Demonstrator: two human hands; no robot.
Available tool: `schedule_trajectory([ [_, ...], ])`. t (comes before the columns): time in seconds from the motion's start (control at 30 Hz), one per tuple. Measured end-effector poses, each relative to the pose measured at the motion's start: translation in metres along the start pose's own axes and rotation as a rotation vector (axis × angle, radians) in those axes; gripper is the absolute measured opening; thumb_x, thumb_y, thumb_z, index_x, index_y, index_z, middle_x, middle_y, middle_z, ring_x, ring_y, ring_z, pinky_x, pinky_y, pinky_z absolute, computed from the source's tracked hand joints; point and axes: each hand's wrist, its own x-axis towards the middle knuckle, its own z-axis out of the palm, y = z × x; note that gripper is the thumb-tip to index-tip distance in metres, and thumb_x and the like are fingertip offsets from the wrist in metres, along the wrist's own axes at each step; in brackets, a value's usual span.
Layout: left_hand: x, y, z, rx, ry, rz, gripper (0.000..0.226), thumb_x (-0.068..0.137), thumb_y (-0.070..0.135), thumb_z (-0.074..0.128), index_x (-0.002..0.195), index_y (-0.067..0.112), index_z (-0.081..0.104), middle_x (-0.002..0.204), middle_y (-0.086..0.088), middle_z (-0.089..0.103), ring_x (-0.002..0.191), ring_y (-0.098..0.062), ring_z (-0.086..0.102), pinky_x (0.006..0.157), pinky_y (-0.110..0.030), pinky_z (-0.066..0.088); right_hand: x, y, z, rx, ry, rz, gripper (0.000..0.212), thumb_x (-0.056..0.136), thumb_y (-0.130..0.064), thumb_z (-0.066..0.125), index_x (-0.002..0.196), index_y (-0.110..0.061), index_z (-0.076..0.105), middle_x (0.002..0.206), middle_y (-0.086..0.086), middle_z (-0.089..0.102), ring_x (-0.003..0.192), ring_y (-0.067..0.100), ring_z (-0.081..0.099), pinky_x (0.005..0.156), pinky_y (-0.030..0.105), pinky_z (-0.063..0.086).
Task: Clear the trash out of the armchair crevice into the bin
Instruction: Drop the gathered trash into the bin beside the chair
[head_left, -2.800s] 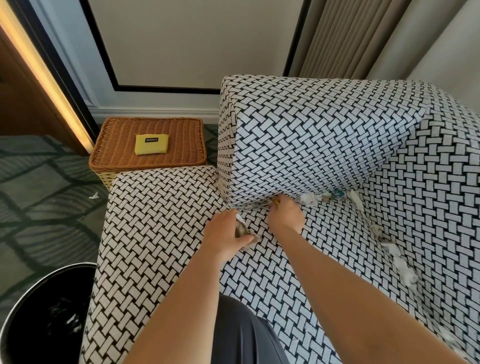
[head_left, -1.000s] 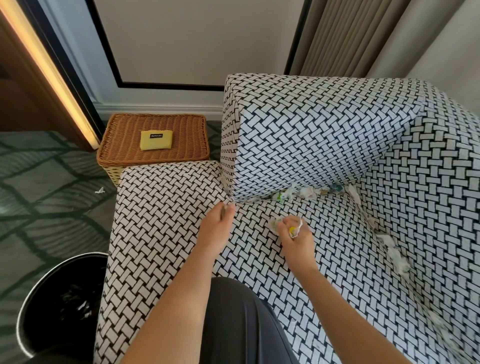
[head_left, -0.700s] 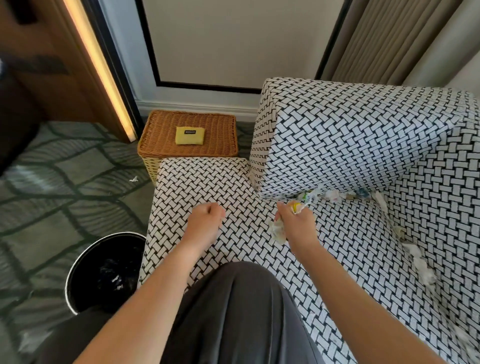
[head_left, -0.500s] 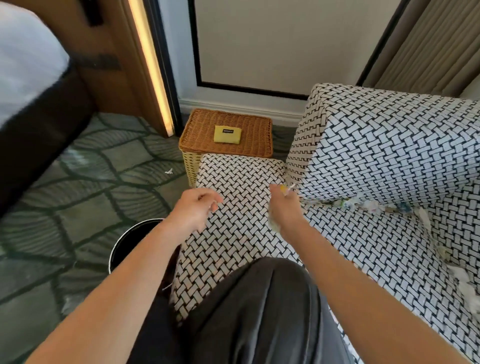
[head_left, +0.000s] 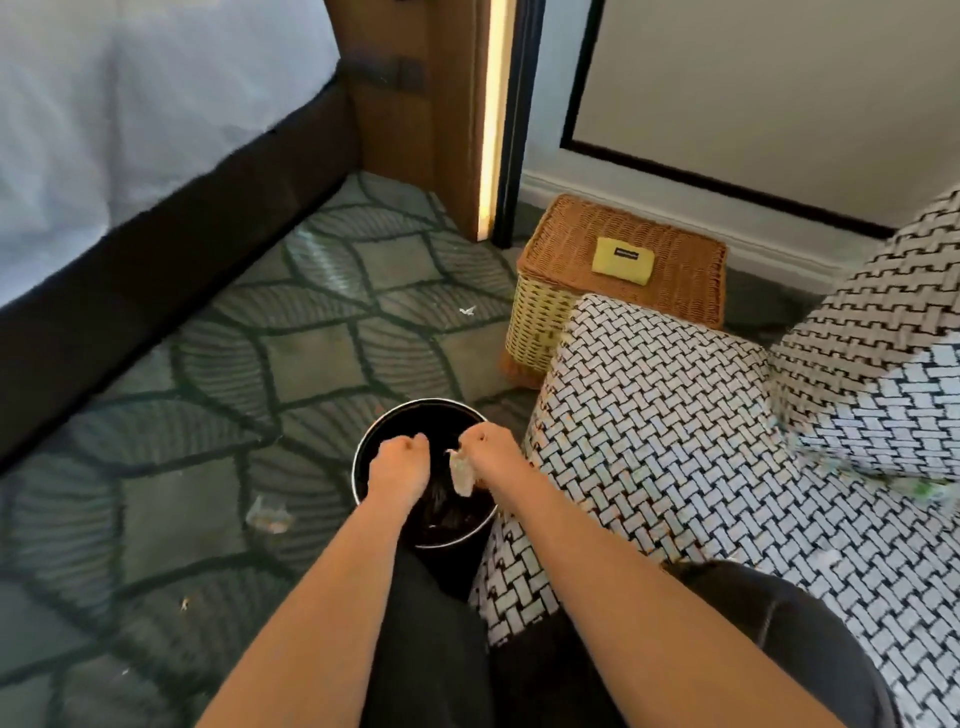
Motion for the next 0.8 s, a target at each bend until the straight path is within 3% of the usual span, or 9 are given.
schedule_trajectory([
  [0.07, 0.016, 0.0, 0.004, -0.106, -0.033, -0.115, 0.048, 0.094, 0.029, 0.036, 0.114, -0.009, 0.057, 0.118, -0.03, 0.057, 0.109, -0.044, 0.055, 0.092, -0.044, 0.045, 0.008, 0.004, 0.01, -0.002, 0.005, 0.039, 0.041, 0.081, 0.002, 0.04, 0.05, -0.019, 0.024, 0.051, 0.001, 0.025, 0.05, 0.017, 0.024, 0.051, 0.03, 0.021],
  [0.17, 0.03, -0.002, 0.001, -0.265, -0.042, -0.267, 0.058, 0.093, 0.039, 0.038, 0.133, -0.002, 0.039, 0.131, -0.026, 0.05, 0.117, -0.042, 0.051, 0.099, -0.047, 0.043, 0.02, 0.009, 0.022, 0.09, 0.062, 0.134, 0.032, 0.088, -0.01, 0.047, 0.056, -0.015, 0.044, 0.06, 0.003, 0.042, 0.06, 0.019, 0.041, 0.062, 0.032, 0.041],
  [0.23, 0.034, 0.0, 0.0, -0.321, -0.045, -0.315, 0.06, 0.095, 0.043, 0.035, 0.142, 0.006, 0.027, 0.138, -0.019, 0.043, 0.123, -0.038, 0.045, 0.102, -0.043, 0.038, 0.027, 0.01, 0.028, 0.248, -0.02, 0.212, 0.028, 0.094, -0.025, 0.041, 0.102, -0.007, 0.061, 0.095, 0.012, 0.058, 0.088, 0.025, 0.053, 0.085, 0.037, 0.043],
  [0.27, 0.038, 0.001, 0.001, -0.333, -0.058, -0.312, 0.062, 0.095, 0.046, 0.033, 0.144, 0.01, 0.025, 0.14, -0.018, 0.042, 0.124, -0.038, 0.043, 0.104, -0.045, 0.036, 0.028, 0.007, 0.028, 0.296, -0.088, 0.297, 0.041, 0.097, -0.031, 0.035, 0.127, -0.007, 0.049, 0.121, 0.014, 0.053, 0.109, 0.028, 0.05, 0.094, 0.037, 0.039],
  [0.33, 0.04, -0.001, 0.003, -0.309, -0.107, -0.303, 0.062, 0.095, 0.048, 0.03, 0.146, 0.014, 0.023, 0.141, -0.018, 0.042, 0.126, -0.038, 0.042, 0.106, -0.046, 0.034, 0.029, 0.004, 0.025, 0.369, -0.122, 0.364, 0.051, 0.1, -0.034, 0.027, 0.144, -0.009, 0.027, 0.146, 0.012, 0.034, 0.131, 0.029, 0.036, 0.102, 0.037, 0.032],
  [0.43, 0.042, -0.006, 0.006, -0.191, -0.103, -0.291, 0.062, 0.097, 0.043, 0.031, 0.149, 0.014, 0.012, 0.15, -0.017, 0.025, 0.135, -0.036, 0.029, 0.109, -0.043, 0.026, 0.054, 0.022, 0.03, 0.48, -0.061, 0.398, 0.053, 0.099, -0.037, 0.023, 0.149, -0.019, 0.014, 0.152, 0.009, 0.024, 0.135, 0.031, 0.03, 0.108, 0.043, 0.028],
  [0.5, 0.039, -0.006, 0.005, -0.155, -0.108, -0.266, 0.061, 0.098, 0.042, 0.03, 0.149, 0.016, 0.009, 0.153, -0.015, 0.019, 0.137, -0.035, 0.025, 0.11, -0.044, 0.024, 0.066, 0.028, 0.031, 0.53, -0.058, 0.413, 0.059, 0.092, -0.041, 0.03, 0.146, -0.018, 0.024, 0.146, 0.008, 0.034, 0.131, 0.031, 0.037, 0.109, 0.047, 0.028],
  [0.57, 0.034, -0.002, 0.004, -0.13, -0.122, -0.223, 0.06, 0.098, 0.042, 0.029, 0.149, 0.017, 0.01, 0.154, -0.012, 0.018, 0.137, -0.033, 0.025, 0.109, -0.042, 0.025, 0.044, 0.011, 0.02, 0.568, -0.086, 0.417, 0.046, 0.095, -0.031, 0.033, 0.135, -0.009, 0.039, 0.13, 0.006, 0.045, 0.127, 0.028, 0.04, 0.108, 0.039, 0.031],
  [0.8, -0.004, 0.025, 0.012, 0.039, -0.134, 0.172, 0.05, 0.099, 0.032, 0.036, 0.145, 0.013, 0.03, 0.15, -0.01, 0.031, 0.137, -0.026, 0.03, 0.11, -0.034, 0.025, 0.013, -0.004, -0.026, 0.657, -0.173, 0.204, 0.042, 0.099, -0.017, 0.036, 0.14, -0.008, 0.033, 0.145, 0.013, 0.035, 0.132, 0.025, 0.037, 0.1, 0.035, 0.039],
])
